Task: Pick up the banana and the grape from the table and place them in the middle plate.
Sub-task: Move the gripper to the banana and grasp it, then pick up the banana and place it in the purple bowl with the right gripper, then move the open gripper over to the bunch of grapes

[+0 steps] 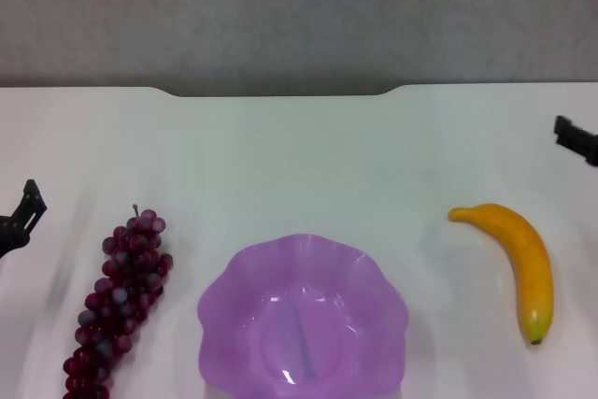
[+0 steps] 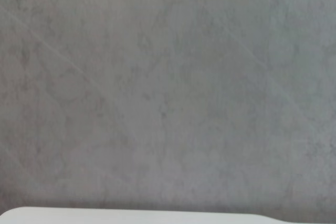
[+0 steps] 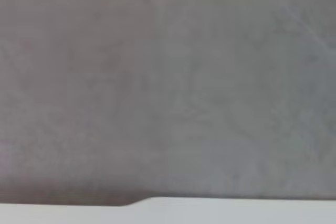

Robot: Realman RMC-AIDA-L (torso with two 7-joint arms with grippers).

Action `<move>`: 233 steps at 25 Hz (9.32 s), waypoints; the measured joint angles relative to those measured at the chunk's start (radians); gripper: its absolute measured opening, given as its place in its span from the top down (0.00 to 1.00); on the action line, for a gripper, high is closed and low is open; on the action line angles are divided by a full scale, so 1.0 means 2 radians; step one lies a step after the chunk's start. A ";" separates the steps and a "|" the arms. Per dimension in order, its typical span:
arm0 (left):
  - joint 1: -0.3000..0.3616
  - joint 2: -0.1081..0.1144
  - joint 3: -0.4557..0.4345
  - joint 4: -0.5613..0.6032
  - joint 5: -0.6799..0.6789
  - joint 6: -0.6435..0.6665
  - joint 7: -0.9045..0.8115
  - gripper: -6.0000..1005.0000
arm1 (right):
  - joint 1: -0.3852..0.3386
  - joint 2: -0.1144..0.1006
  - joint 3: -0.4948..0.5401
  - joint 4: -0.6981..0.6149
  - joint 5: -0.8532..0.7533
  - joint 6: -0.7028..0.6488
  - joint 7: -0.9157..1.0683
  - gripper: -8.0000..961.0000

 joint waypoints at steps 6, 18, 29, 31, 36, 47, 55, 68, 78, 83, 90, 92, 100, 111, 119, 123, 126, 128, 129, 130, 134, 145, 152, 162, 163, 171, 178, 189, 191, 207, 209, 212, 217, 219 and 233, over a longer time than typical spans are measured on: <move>-0.003 -0.001 -0.001 0.006 0.000 -0.003 -0.002 0.09 | -0.073 0.053 0.382 -0.016 -0.052 0.426 -0.112 0.09; -0.008 -0.001 -0.003 0.007 -0.002 -0.003 -0.003 0.09 | 0.071 0.218 0.818 -0.045 -0.670 0.861 -0.007 0.09; -0.015 -0.002 -0.003 0.005 -0.003 -0.003 -0.003 0.09 | 0.114 0.255 0.820 -0.129 -0.679 0.801 -0.056 0.09; -0.015 -0.002 -0.004 0.005 -0.003 -0.003 -0.003 0.09 | 0.120 0.263 0.806 -0.156 -0.672 0.787 -0.062 0.09; -0.017 -0.002 -0.004 0.005 -0.003 -0.003 -0.003 0.09 | 0.137 0.263 0.761 -0.218 -0.641 0.757 -0.063 0.09; -0.018 -0.003 -0.004 0.006 -0.004 -0.003 -0.003 0.09 | 0.136 0.250 0.767 -0.227 -0.645 0.755 -0.058 0.09; -0.018 -0.003 -0.004 0.006 -0.004 -0.003 -0.003 0.09 | 0.139 0.255 0.764 -0.260 -0.646 0.730 -0.065 0.09; -0.020 -0.003 -0.004 0.005 -0.004 -0.006 -0.003 0.09 | 0.146 0.255 0.765 -0.294 -0.646 0.714 -0.069 0.09; -0.021 -0.003 -0.004 0.005 -0.004 -0.007 -0.003 0.09 | 0.154 0.259 0.760 -0.320 -0.646 0.692 -0.076 0.09; -0.021 -0.003 -0.004 0.004 -0.004 -0.007 -0.003 0.09 | 0.156 0.260 0.757 -0.332 -0.646 0.686 -0.076 0.09; -0.020 -0.003 -0.004 0.005 -0.004 -0.007 -0.003 0.09 | 0.156 0.260 0.746 -0.329 -0.646 0.680 -0.076 0.15; -0.019 -0.003 -0.004 0.005 -0.004 -0.007 -0.003 0.09 | 0.156 0.260 0.743 -0.328 -0.646 0.680 -0.076 0.23; -0.018 -0.003 -0.004 0.006 -0.004 -0.007 -0.003 0.09 | 0.152 0.261 0.735 -0.327 -0.646 0.678 -0.076 0.47; -0.013 -0.002 -0.004 0.007 -0.005 -0.008 -0.003 0.09 | 0.081 0.265 0.636 -0.125 -0.551 0.697 -0.084 0.47; -0.018 -0.002 -0.003 0.006 -0.005 -0.016 -0.003 0.09 | 0.123 0.265 0.549 -0.106 -0.473 0.705 -0.105 0.47; -0.021 -0.002 -0.003 0.006 -0.005 -0.021 -0.003 0.09 | 0.142 0.267 0.497 -0.106 -0.442 0.704 -0.108 0.47; -0.022 -0.002 -0.003 0.006 -0.005 -0.021 -0.003 0.09 | 0.150 0.267 0.466 -0.106 -0.423 0.702 -0.107 0.47; -0.022 -0.002 -0.003 0.006 -0.005 -0.021 -0.003 0.09 | 0.153 0.267 0.454 -0.105 -0.412 0.702 -0.107 0.47; -0.022 -0.002 -0.003 0.006 -0.005 -0.021 -0.003 0.09 | 0.155 0.267 0.447 -0.105 -0.406 0.701 -0.108 0.47; -0.022 -0.002 -0.003 0.006 -0.005 -0.021 -0.003 0.09 | 0.158 0.267 0.439 -0.105 -0.401 0.701 -0.108 0.47; -0.022 -0.002 -0.003 0.006 -0.004 -0.022 -0.003 0.09 | 0.164 0.268 0.410 -0.105 -0.395 0.699 -0.106 0.47; -0.023 -0.002 -0.004 0.006 -0.005 -0.022 -0.003 0.09 | 0.161 0.268 0.363 -0.108 -0.353 0.688 -0.127 0.45; -0.023 -0.002 -0.005 0.007 -0.005 -0.022 -0.003 0.09 | 0.166 0.268 0.357 -0.130 -0.352 0.686 -0.126 0.43; -0.024 -0.002 -0.005 0.007 -0.006 -0.022 -0.003 0.09 | 0.169 0.268 0.343 -0.143 -0.355 0.658 -0.133 0.40; -0.024 -0.002 -0.005 0.007 -0.006 -0.022 -0.003 0.09 | 0.169 0.268 0.341 -0.143 -0.355 0.656 -0.137 0.40; -0.022 -0.002 -0.005 0.007 -0.006 -0.022 -0.003 0.09 | 0.163 0.267 0.343 -0.132 -0.353 0.621 -0.152 0.15; -0.019 -0.002 -0.002 0.007 -0.003 -0.022 -0.005 0.09 | 0.079 0.264 0.424 -0.078 -0.427 0.528 -0.162 0.08; -0.020 -0.002 0.001 0.006 0.002 -0.022 -0.014 0.09 | -0.071 0.266 0.375 -0.075 -0.435 0.219 -0.211 0.09; -0.021 -0.002 0.001 0.005 0.003 -0.022 -0.014 0.09 | -0.075 0.267 0.327 -0.126 -0.434 0.106 -0.204 0.13; -0.033 -0.004 0.003 -0.002 0.046 -0.022 -0.030 0.09 | -0.003 0.272 0.089 -0.413 -0.401 -0.286 0.105 0.18; -0.033 -0.003 0.006 -0.003 0.054 -0.022 -0.034 0.09 | -0.002 0.271 0.088 -0.413 -0.389 -0.285 0.126 0.18; -0.034 -0.003 0.022 -0.003 0.061 -0.022 -0.055 0.09 | -0.003 0.270 0.090 -0.415 -0.380 -0.278 0.168 0.18; -0.035 -0.001 0.035 -0.002 0.069 -0.021 -0.063 0.09 | -0.001 0.269 0.092 -0.420 -0.377 -0.265 0.208 0.18; -0.037 0.000 0.050 -0.002 0.076 -0.020 -0.067 0.09 | 0.000 0.269 0.093 -0.422 -0.377 -0.255 0.207 0.18; -0.046 0.001 0.181 0.110 0.093 0.011 -0.264 0.09 | 0.006 0.268 0.086 -0.437 -0.379 -0.220 0.205 0.18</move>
